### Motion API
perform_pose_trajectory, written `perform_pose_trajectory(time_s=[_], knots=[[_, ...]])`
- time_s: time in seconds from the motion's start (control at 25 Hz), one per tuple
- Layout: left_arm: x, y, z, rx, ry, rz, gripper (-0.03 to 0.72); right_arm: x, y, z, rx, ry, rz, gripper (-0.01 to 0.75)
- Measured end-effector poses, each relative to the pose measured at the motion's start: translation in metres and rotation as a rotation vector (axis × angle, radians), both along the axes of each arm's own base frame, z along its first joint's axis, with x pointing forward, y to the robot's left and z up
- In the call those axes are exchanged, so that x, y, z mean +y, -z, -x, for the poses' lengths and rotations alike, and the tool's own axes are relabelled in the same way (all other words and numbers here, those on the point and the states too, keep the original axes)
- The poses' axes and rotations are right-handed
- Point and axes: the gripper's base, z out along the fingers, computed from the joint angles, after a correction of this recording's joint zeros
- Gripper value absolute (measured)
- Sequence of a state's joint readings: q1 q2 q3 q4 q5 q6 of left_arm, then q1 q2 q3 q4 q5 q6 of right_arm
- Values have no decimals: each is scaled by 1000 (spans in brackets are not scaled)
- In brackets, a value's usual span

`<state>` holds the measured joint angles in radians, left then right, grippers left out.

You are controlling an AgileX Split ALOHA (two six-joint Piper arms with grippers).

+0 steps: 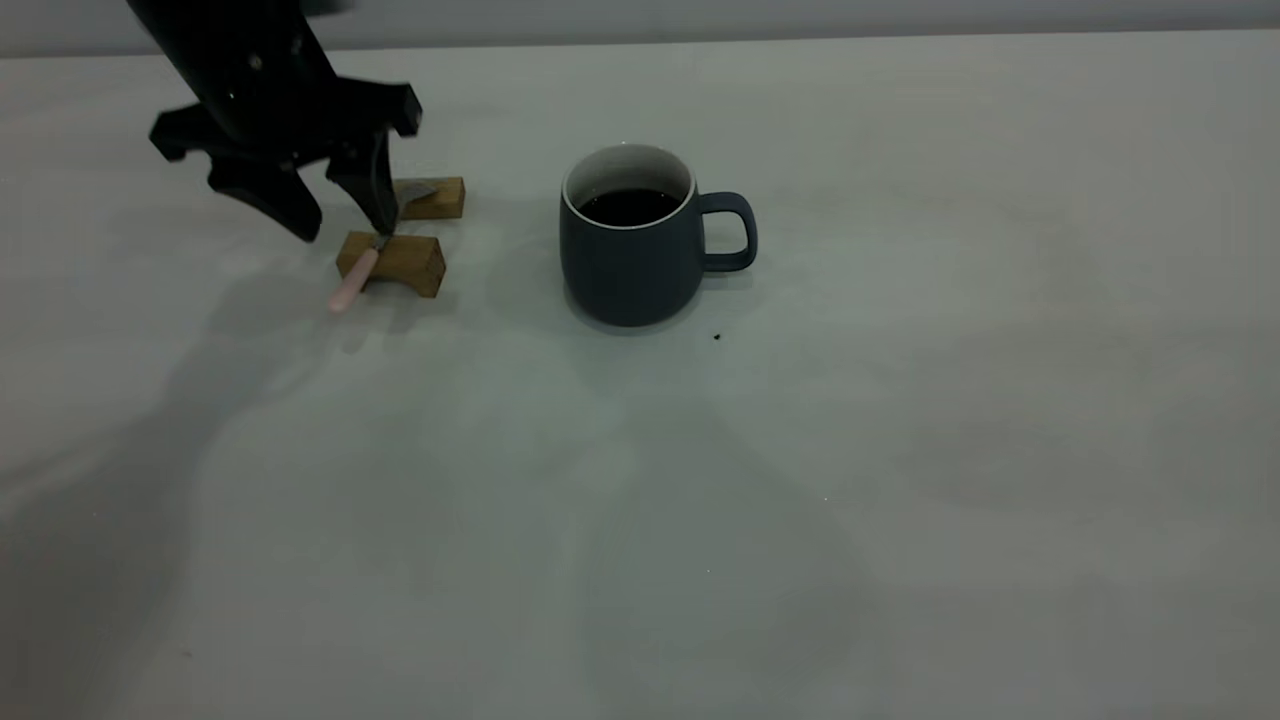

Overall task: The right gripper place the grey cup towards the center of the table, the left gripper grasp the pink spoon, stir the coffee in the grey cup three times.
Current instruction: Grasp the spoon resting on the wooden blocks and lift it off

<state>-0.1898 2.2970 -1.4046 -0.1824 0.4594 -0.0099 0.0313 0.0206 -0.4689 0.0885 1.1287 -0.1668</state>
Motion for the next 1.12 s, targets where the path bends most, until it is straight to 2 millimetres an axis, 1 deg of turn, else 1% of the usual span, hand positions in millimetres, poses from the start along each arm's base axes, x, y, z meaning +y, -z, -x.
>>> perform_pose_trajectory(time_s=[0.24, 0.4, 0.6, 0.76, 0.84, 0.96, 1.08, 1.12], knots=[[1, 24, 3, 42, 3, -15, 566, 0, 0, 0, 0, 0, 0, 491], [1, 36, 5, 65, 3, -20, 566, 0, 0, 0, 0, 0, 1, 491], [0, 48, 6, 65, 4, -22, 564, 0, 0, 0, 0, 0, 1, 491], [-3, 49, 4, 42, 2, -19, 541, 0, 0, 0, 0, 0, 1, 491], [-3, 49, 3, 31, -1, -16, 510, 0, 0, 0, 0, 0, 1, 491], [-3, 49, 3, 28, -3, -15, 429, 0, 0, 0, 0, 0, 1, 491], [-3, 48, 2, 27, -4, -14, 300, 0, 0, 0, 0, 0, 1, 491], [-3, 48, 3, 28, -4, -14, 244, 0, 0, 0, 0, 0, 1, 491]])
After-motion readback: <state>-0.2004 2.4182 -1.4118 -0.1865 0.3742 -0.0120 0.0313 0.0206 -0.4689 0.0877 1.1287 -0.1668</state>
